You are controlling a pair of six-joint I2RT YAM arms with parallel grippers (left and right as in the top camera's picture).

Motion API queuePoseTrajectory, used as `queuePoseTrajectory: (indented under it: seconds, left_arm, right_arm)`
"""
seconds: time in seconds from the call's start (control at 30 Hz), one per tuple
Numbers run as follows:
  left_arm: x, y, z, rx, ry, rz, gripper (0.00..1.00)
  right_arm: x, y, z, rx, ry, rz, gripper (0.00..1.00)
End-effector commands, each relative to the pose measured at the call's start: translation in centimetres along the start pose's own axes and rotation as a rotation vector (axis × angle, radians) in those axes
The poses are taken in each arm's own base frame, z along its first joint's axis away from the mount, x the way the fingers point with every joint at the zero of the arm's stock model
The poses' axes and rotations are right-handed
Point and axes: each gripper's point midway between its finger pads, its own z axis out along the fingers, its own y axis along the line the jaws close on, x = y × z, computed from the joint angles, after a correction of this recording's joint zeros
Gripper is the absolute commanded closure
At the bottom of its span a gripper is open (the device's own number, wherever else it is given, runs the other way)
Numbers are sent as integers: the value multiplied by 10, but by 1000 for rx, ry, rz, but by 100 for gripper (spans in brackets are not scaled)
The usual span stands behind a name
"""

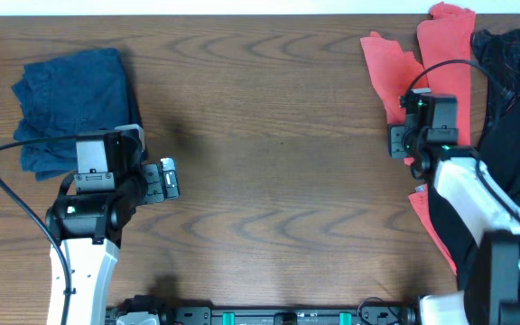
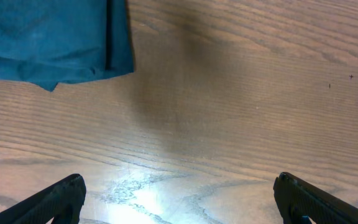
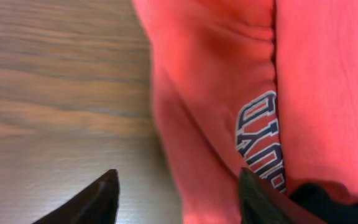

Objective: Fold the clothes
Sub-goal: 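Grasp the coral-red T-shirt with the right gripper, drag it to center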

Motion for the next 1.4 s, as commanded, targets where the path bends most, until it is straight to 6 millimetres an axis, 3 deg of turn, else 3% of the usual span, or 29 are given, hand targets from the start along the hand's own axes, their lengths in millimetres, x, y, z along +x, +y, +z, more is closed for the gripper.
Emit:
queuePoseTrajectory:
  seconds: [0.0, 0.1, 0.27, 0.37, 0.6, 0.77, 0.83, 0.9, 0.97, 1.1, 1.27, 1.37]
  left_arm:
    - [-6, -3, -5, 9, -16, -10, 2]
    - [-6, -3, -4, 9, -16, -10, 2]
    - [-6, -3, -4, 9, -16, -10, 2]
    - [-6, -3, -4, 9, -16, -10, 2]
    - [-6, -3, -4, 9, -16, -10, 2]
    - [-6, -2, -4, 8, -16, -10, 2]
    - [-6, -2, -4, 8, -16, -10, 2]
    - [-6, -2, -4, 8, -16, -10, 2]
    - [-7, -3, -4, 9, -18, -10, 2]
    - [-7, -3, -4, 9, -19, -10, 2]
    - [-7, -3, -4, 9, -19, -10, 2]
    - [-7, -3, -4, 9, -21, -10, 2]
  right_arm:
    - [4, -19, 17, 103, 23, -4, 32]
    - [14, -15, 31, 93, 52, -9, 27]
    - [33, -8, 47, 62, 112, -17, 31]
    - [41, -7, 52, 61, 136, -19, 45]
    - [44, -6, 55, 61, 145, -21, 96]
    - [40, 1, 53, 26, 132, -24, 99]
    - [33, 23, 48, -81, 106, -28, 99]
    - [22, 66, 33, -299, 61, -52, 99]
    - [11, 122, 4, -565, 7, -100, 99]
    - [8, 198, -46, -851, -43, -213, 99]
    - [26, 263, -77, -926, -69, -386, 99]
    - [5, 273, -72, -796, -187, -419, 99]
